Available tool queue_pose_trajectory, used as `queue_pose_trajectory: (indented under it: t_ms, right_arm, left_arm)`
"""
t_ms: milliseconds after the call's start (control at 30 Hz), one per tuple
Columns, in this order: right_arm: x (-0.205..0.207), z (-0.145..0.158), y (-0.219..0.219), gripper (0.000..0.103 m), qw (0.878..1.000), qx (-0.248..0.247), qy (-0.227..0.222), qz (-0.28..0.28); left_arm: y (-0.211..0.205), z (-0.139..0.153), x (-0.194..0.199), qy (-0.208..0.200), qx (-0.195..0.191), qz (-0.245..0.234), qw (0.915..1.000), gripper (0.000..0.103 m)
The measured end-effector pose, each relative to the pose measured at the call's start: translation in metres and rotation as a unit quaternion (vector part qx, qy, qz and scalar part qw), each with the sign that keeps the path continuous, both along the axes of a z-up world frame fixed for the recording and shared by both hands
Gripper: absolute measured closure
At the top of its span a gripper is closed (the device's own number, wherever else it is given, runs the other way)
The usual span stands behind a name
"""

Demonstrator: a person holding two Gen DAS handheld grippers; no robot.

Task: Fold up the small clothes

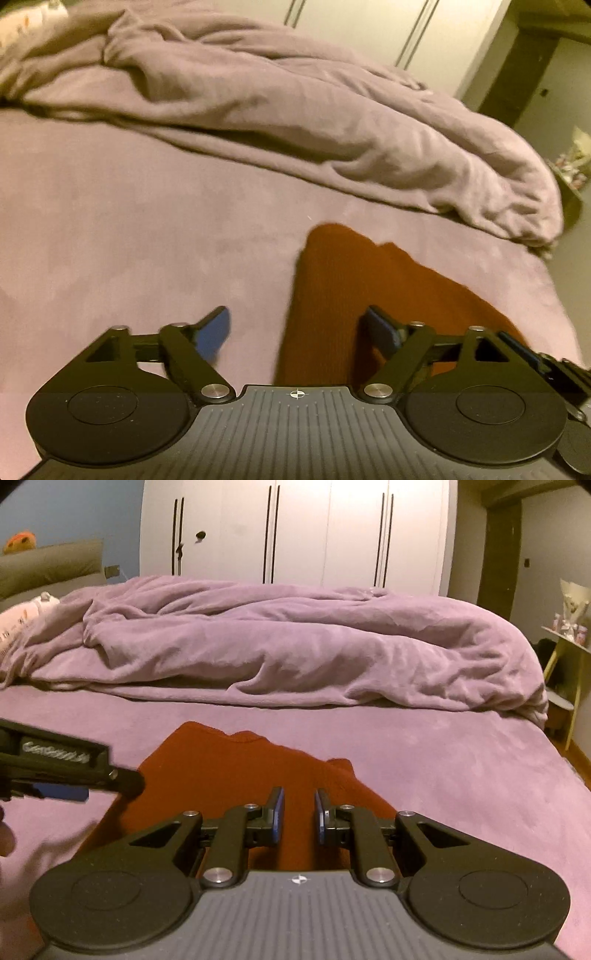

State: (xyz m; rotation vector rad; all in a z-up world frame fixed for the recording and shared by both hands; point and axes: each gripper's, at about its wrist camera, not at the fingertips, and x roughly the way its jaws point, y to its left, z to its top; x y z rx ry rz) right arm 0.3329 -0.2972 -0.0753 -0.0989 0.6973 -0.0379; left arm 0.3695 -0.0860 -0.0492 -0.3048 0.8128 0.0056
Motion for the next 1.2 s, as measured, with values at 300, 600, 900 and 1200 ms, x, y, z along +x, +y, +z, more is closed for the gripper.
queue_pose_trajectory:
  t_ms: [300,600,900,1200]
  right_arm:
    - [0.018,-0.037,-0.015,0.079,0.999,-0.048,-0.025,-0.001]
    - [0.004,-0.055,-0.039,0.057,0.996,-0.019,-0.073,-0.055]
    - [0.006,-0.045,-0.041,0.043,0.997,-0.005,-0.045,-0.065]
    - [-0.054,-0.018,-0.093,0.029,0.985,0.151,0.062,-0.055]
  left_arm:
    - [-0.013,-0.036,0.017,0.012,0.001,0.016,0.9998,0.004]
    - [-0.028,-0.045,0.016,-0.011,0.045,0.016,0.9988,0.000]
    - [-0.031,-0.037,0.010,-0.006,0.067,0.017,0.9976,0.000]
    - [0.000,-0.010,-0.028,0.023,0.024,-0.073,0.9968,0.000]
